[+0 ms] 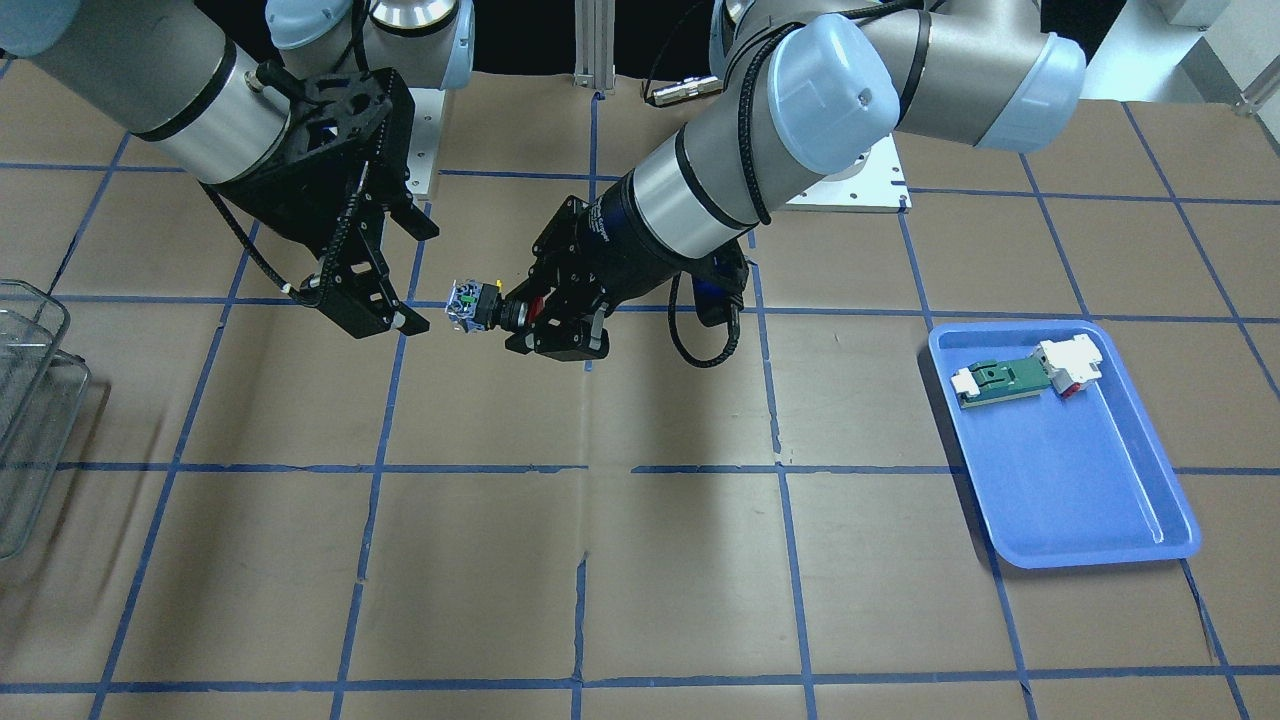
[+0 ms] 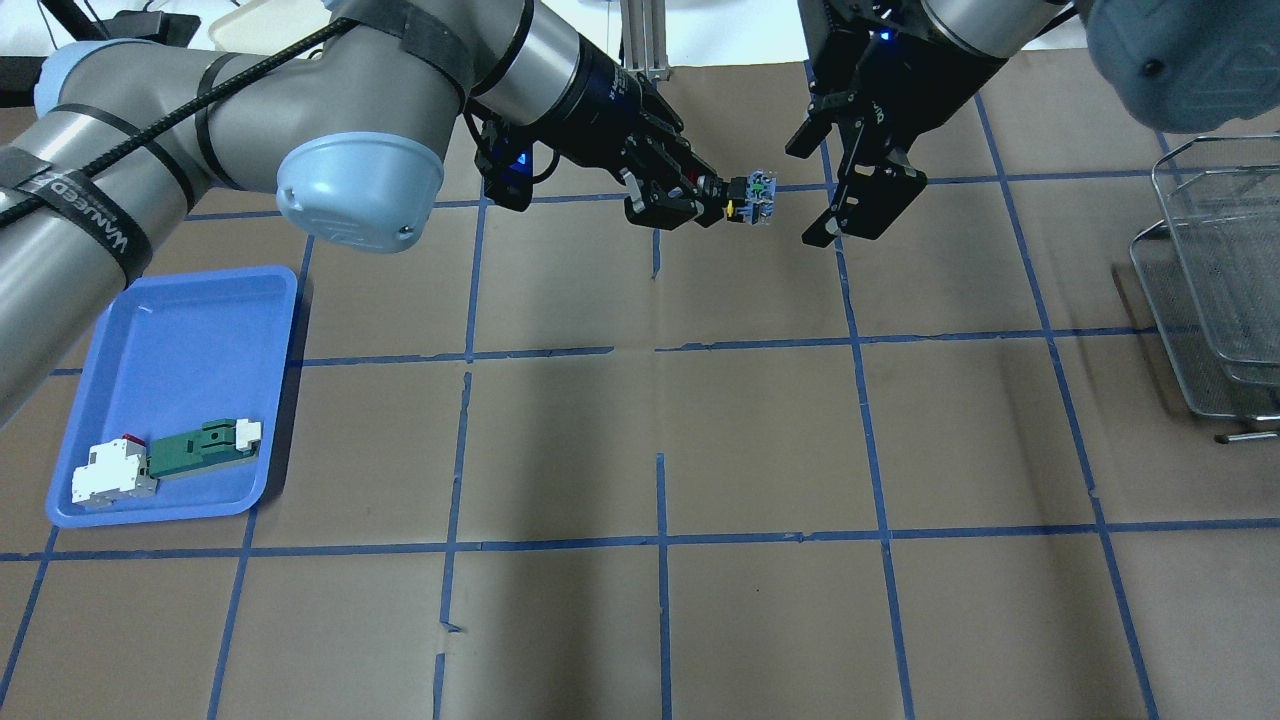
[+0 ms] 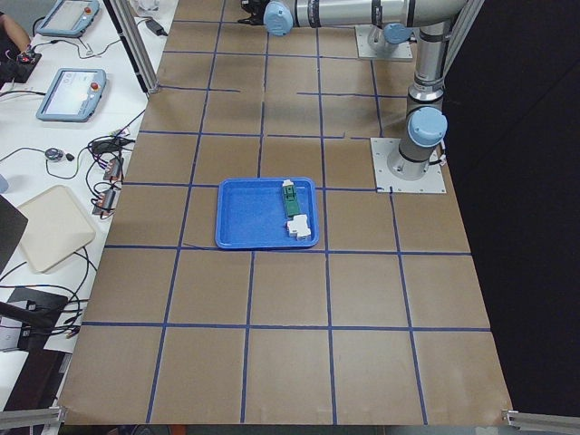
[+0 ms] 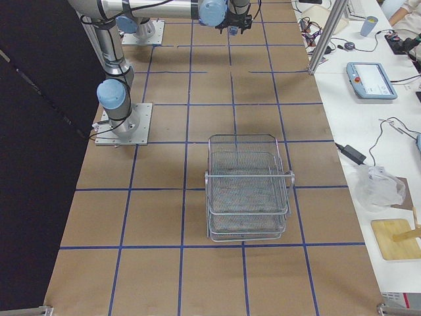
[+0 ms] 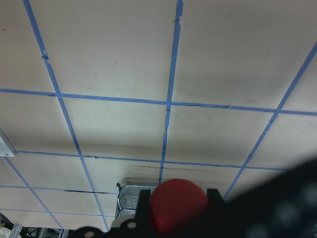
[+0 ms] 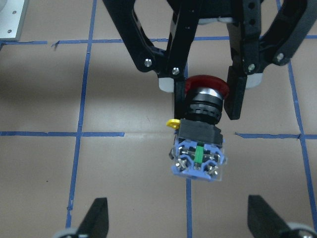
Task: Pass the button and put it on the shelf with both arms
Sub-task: 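Grasp the button with the right gripper beside the left gripper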
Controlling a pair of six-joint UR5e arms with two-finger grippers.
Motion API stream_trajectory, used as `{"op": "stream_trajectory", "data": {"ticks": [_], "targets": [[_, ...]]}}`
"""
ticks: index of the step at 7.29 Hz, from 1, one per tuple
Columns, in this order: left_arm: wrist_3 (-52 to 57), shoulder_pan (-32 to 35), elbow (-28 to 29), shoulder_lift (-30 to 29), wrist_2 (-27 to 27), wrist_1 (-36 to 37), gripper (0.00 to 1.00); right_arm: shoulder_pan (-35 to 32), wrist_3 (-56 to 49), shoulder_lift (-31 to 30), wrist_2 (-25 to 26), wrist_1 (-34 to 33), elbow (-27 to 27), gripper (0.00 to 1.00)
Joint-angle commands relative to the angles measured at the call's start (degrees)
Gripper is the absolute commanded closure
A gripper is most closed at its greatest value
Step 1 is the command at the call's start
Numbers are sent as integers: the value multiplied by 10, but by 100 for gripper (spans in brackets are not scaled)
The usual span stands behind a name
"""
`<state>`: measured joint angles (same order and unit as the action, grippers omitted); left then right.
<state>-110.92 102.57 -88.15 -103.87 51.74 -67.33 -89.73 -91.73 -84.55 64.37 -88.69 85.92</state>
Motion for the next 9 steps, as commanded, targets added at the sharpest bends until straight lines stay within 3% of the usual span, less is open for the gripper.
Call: {"op": "stream_trajectory", "data": {"ticks": [1, 6, 7, 8, 9], "targets": [[-17, 3, 2, 6, -14, 0, 100, -3, 16, 0, -4, -10, 6, 0], [-17, 3, 0, 13, -14, 0, 100, -34, 59, 2, -6, -29, 5, 0], [-17, 3, 0, 13, -14, 0, 100, -35, 64, 2, -5, -29, 4, 5], [-17, 3, 1, 13, -14, 0, 100, -35, 63, 1, -4, -28, 3, 17], [-18, 3, 0, 14, -14, 0, 100, -35, 57, 1, -3, -28, 3, 46]]}}
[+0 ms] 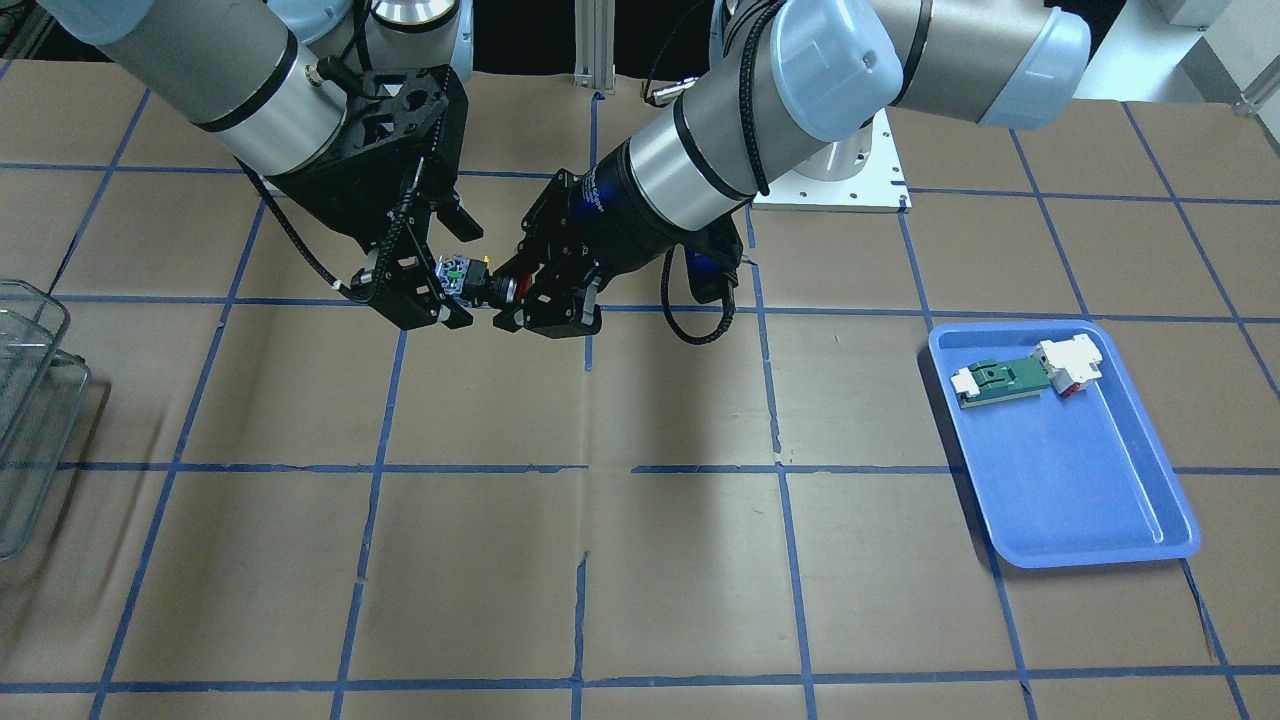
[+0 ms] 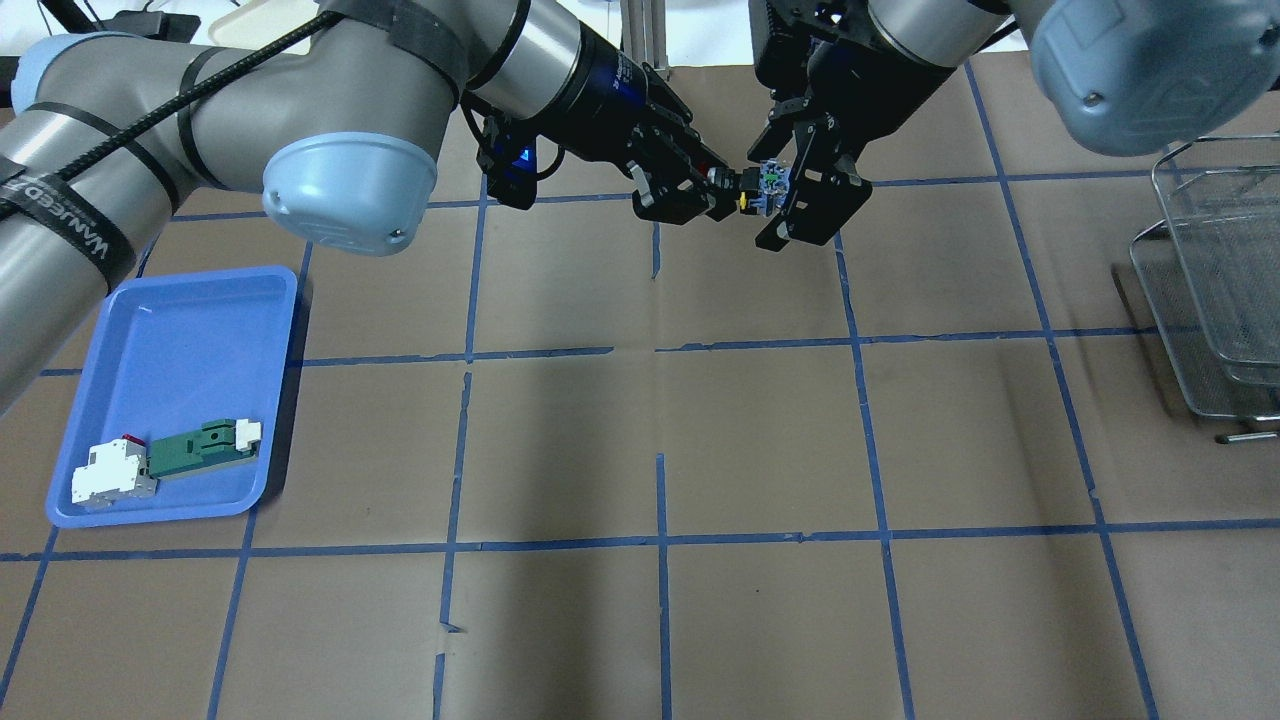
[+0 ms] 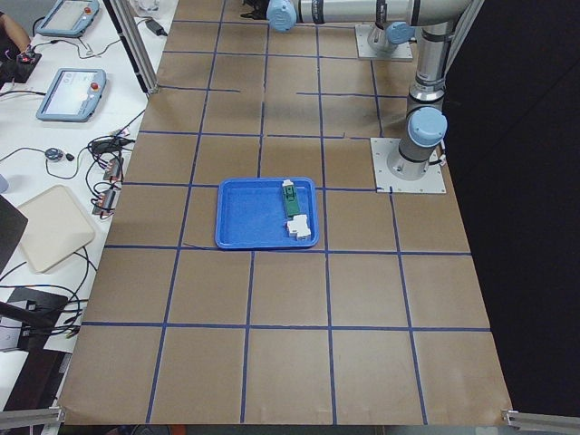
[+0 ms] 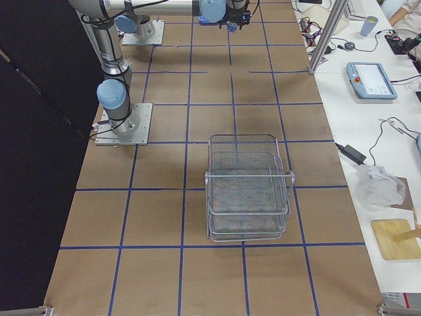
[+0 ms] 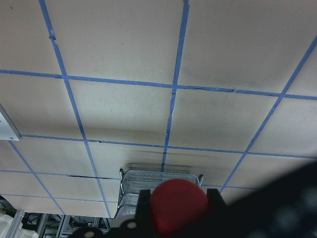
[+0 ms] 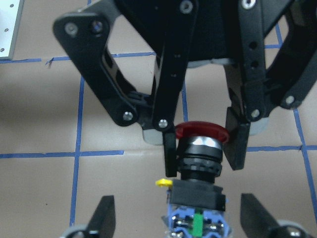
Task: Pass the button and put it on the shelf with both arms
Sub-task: 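Grasp the button with the right gripper beside the left gripper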
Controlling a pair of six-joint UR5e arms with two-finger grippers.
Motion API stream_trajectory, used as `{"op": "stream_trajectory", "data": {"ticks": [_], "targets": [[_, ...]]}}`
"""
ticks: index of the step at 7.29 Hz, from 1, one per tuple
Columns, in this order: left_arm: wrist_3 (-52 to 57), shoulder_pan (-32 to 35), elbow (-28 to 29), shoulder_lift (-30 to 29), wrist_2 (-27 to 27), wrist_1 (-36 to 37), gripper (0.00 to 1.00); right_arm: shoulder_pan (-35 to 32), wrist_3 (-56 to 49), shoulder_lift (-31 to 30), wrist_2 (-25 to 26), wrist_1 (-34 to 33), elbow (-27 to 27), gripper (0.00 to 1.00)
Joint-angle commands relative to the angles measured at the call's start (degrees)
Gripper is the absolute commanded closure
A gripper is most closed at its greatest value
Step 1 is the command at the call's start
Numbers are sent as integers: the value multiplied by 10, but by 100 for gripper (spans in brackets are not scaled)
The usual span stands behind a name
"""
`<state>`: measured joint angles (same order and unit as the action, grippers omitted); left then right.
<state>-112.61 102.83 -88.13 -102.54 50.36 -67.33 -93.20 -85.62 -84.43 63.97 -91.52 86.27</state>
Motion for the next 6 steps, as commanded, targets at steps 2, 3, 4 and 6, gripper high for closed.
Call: {"op": "stream_trajectory", "data": {"ticks": [2, 3, 4, 6], "targets": [[-1, 0, 0, 3, -1, 0, 100, 0, -8, -3, 0, -1, -4, 76], [0, 0, 1, 4, -1, 0, 100, 0, -7, -3, 0, -1, -4, 78], [-1, 0, 0, 5, -1, 0, 100, 0, -5, -3, 0, -1, -5, 79], [0, -1, 0, 0, 13, 0, 13, 0, -4, -3, 0, 0, -4, 79]]}}
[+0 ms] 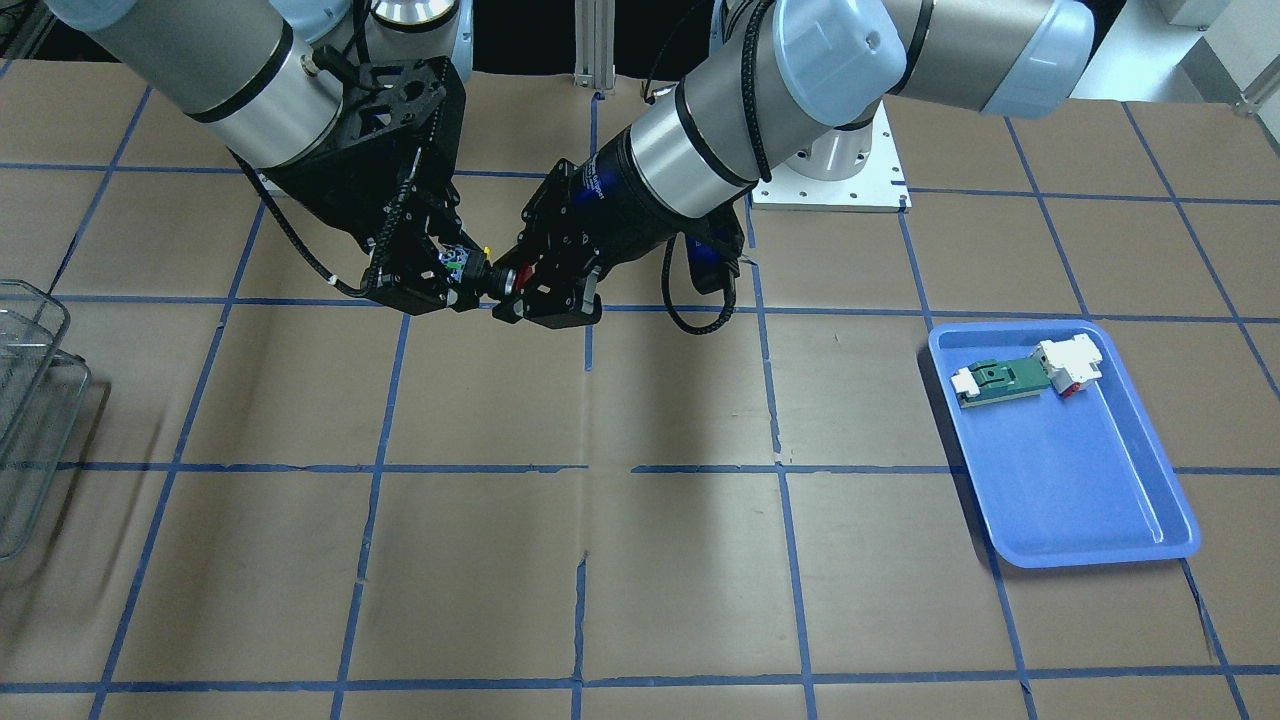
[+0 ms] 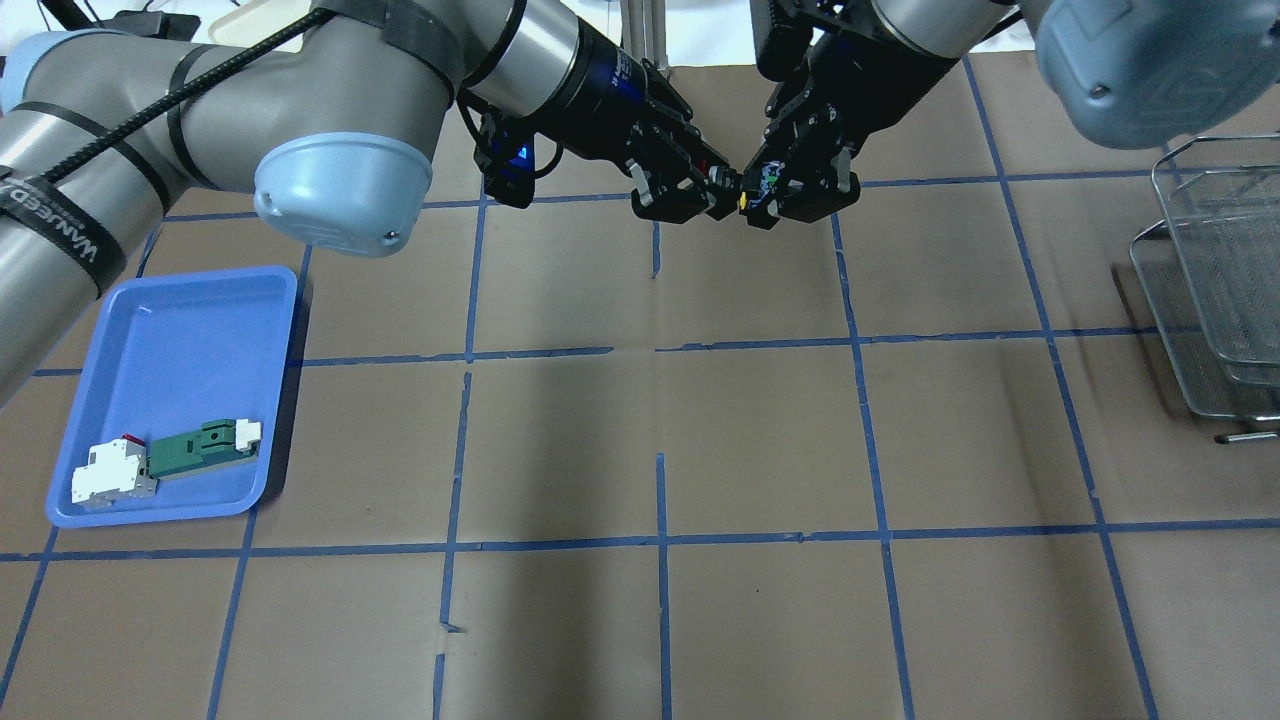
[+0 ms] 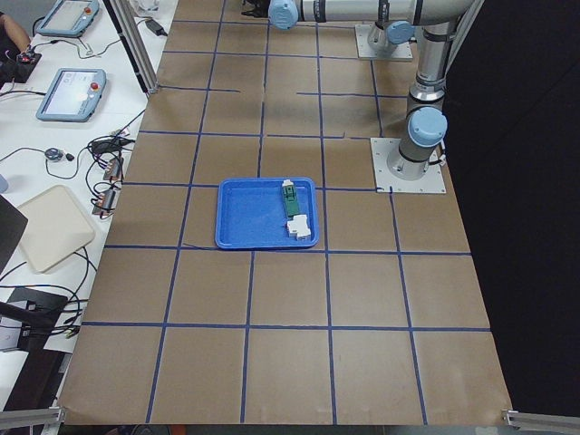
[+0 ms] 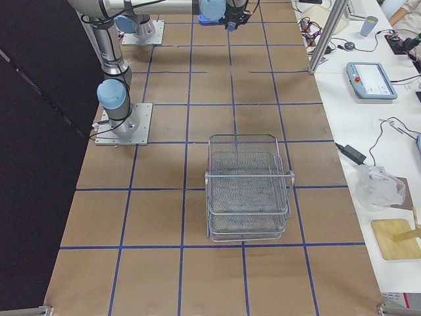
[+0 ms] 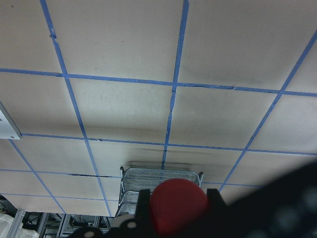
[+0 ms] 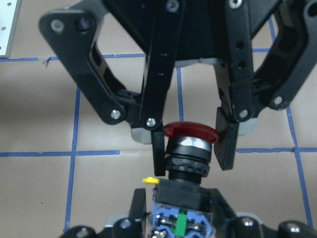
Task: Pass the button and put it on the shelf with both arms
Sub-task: 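Grasp the button with the right gripper beside the left gripper, then open and withdraw the left gripper while the right gripper carries the button away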
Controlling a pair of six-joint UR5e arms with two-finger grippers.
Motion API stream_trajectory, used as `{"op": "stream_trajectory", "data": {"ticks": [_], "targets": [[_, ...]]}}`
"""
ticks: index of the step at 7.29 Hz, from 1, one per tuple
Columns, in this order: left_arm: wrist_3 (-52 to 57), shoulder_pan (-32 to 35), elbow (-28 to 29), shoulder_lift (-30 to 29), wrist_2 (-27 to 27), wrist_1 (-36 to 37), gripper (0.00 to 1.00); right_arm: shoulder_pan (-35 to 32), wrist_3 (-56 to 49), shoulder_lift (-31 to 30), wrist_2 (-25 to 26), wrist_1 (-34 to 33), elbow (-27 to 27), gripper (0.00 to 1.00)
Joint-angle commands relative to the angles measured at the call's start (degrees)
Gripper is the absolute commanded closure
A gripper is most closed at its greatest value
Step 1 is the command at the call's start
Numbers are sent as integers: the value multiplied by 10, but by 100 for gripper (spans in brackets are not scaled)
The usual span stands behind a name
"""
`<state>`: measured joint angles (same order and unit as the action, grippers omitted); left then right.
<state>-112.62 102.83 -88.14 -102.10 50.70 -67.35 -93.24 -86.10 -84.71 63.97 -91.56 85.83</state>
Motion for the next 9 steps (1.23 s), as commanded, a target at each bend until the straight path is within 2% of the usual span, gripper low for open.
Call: {"op": "stream_trajectory", "data": {"ticks": [1, 4, 6, 7, 8, 9], "targets": [[-1, -1, -1, 1, 9, 8, 0, 0, 1, -1, 0, 1, 0, 79], [-2, -2, 1, 6, 7, 8, 0, 13, -7, 5, 5, 0, 0, 79], [45, -31, -3, 6, 33, 1, 0, 101, -29, 4, 8, -1, 3, 81], [130, -59, -5, 6, 91, -8, 1, 147, -65, 3, 11, 3, 6, 81], [223, -91, 2, 6, 132, -46, 1, 179, -109, 6, 35, 35, 16, 81], [340, -126, 8, 10, 180, -109, 0, 217, -152, 6, 66, 33, 18, 81]]}}
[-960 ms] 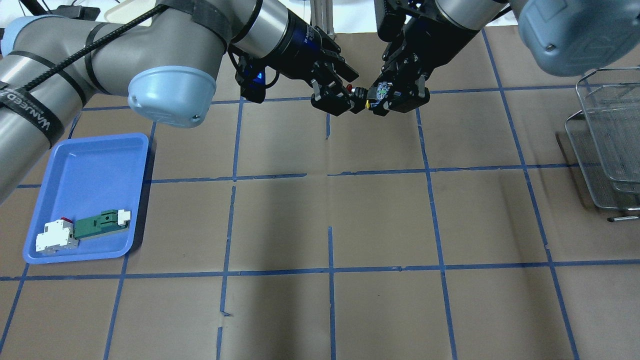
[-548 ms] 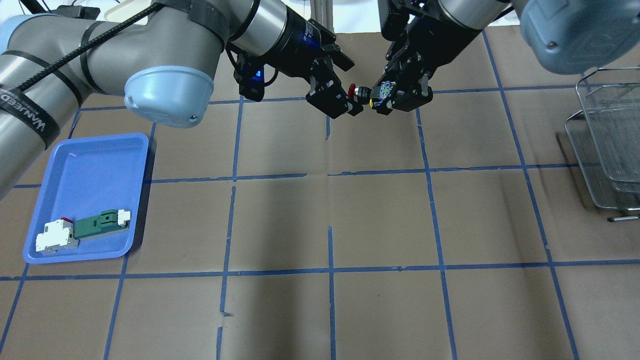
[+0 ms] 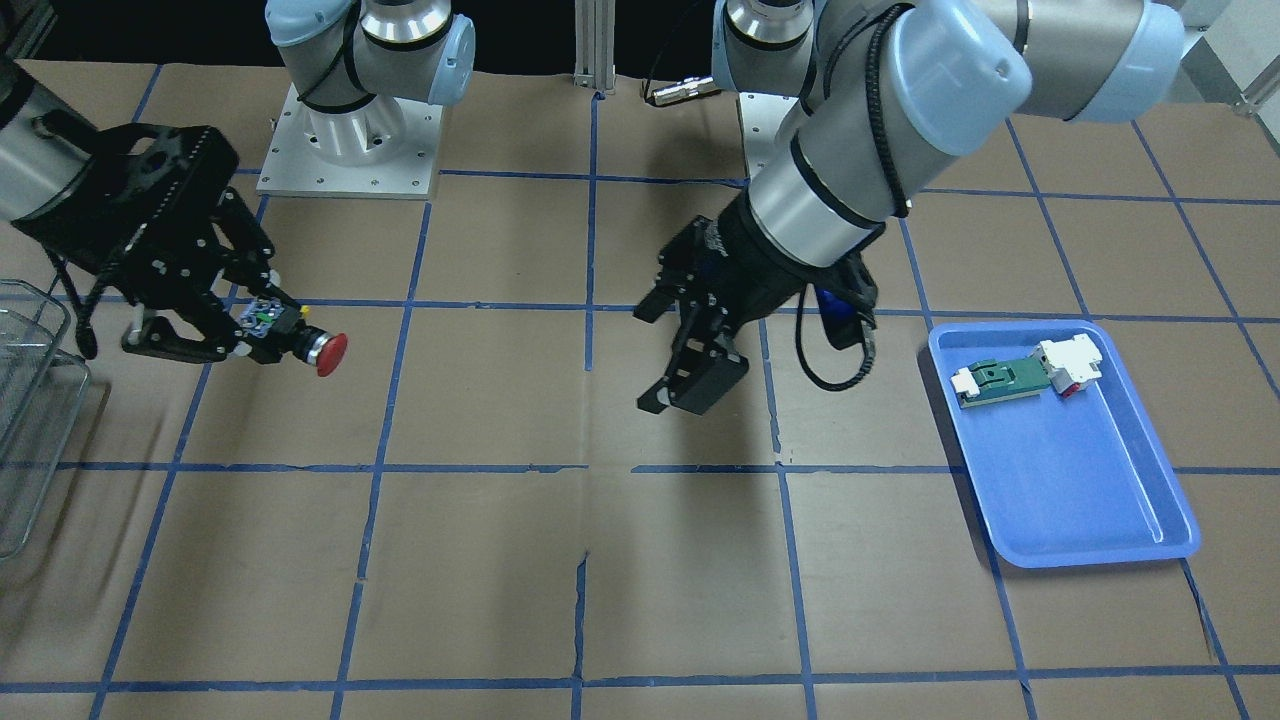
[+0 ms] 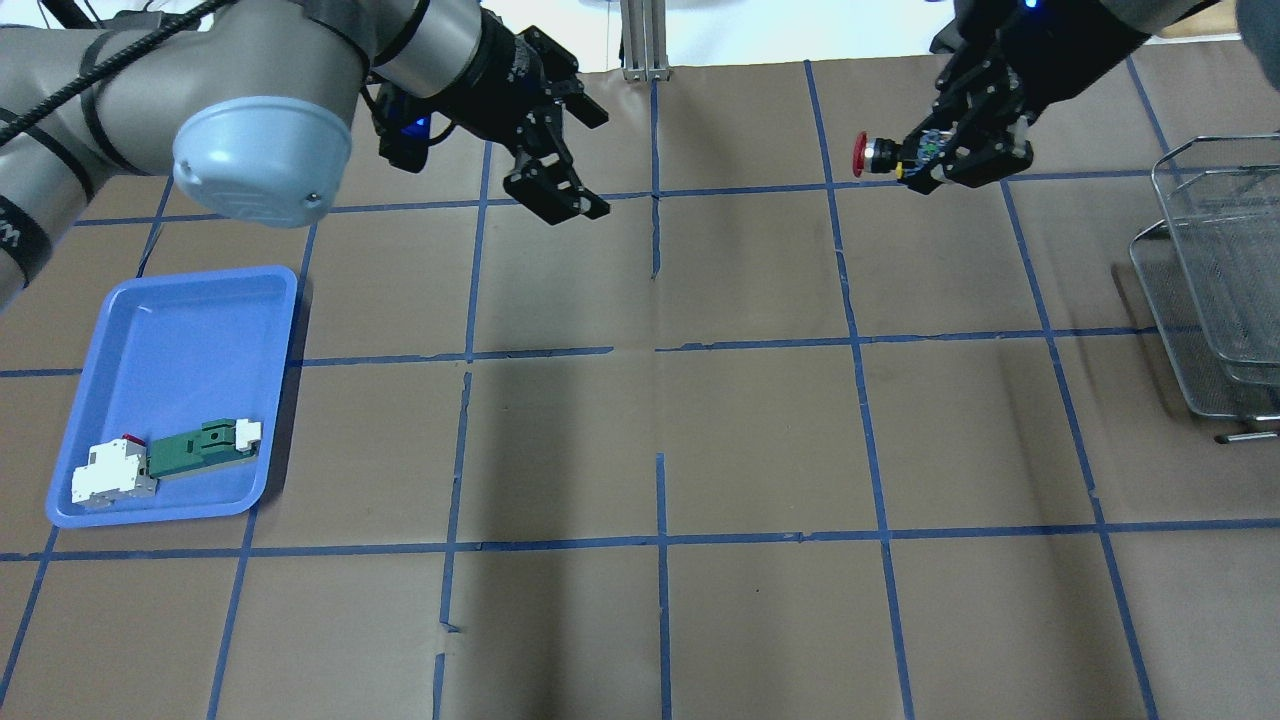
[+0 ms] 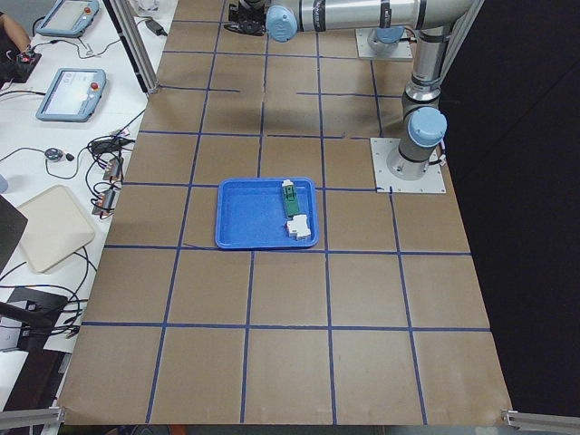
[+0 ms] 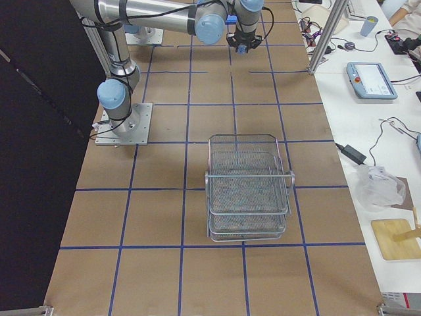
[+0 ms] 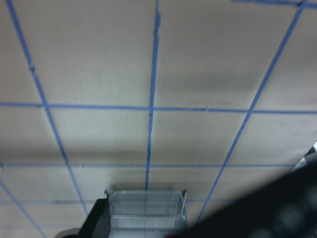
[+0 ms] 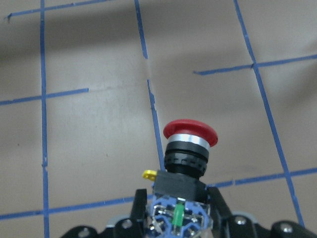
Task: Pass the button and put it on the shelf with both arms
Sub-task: 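Open and withdraw the left gripper while the right gripper carries the button away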
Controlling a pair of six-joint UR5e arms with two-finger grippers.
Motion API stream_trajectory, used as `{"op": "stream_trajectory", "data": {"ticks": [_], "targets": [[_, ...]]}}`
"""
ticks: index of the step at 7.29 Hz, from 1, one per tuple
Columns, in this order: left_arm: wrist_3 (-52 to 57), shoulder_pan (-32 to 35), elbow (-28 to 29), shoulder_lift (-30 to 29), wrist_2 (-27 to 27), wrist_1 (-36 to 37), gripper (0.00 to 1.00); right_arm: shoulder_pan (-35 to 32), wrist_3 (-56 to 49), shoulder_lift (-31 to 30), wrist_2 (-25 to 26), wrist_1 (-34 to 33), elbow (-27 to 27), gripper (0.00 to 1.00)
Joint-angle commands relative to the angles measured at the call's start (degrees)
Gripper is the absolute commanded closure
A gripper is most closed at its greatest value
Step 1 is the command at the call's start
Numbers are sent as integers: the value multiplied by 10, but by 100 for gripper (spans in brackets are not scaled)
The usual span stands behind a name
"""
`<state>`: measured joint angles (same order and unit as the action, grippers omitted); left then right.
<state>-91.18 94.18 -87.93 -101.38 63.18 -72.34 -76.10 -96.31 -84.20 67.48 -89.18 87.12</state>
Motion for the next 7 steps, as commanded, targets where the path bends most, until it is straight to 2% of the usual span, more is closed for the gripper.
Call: {"op": "stream_trajectory", "data": {"ticks": [1, 2, 3, 4, 6, 7], "targets": [[235, -88, 5, 12, 76, -114, 0, 93, -167, 4, 66, 2, 2, 81], [367, -125, 9, 25, 157, -150, 0, 150, -208, 10, 68, 1, 2, 81], [470, -134, 7, 36, 251, -175, 0, 202, -242, 31, 68, -14, 2, 81], [578, -136, 11, 55, 307, -209, 0, 240, -322, 66, 71, -67, 0, 81], [708, -128, 6, 104, 309, -226, 0, 303, -359, 112, 85, -78, -6, 81], [757, -125, -3, 128, 307, -228, 0, 309, -371, 128, 85, -92, -6, 80]]}}
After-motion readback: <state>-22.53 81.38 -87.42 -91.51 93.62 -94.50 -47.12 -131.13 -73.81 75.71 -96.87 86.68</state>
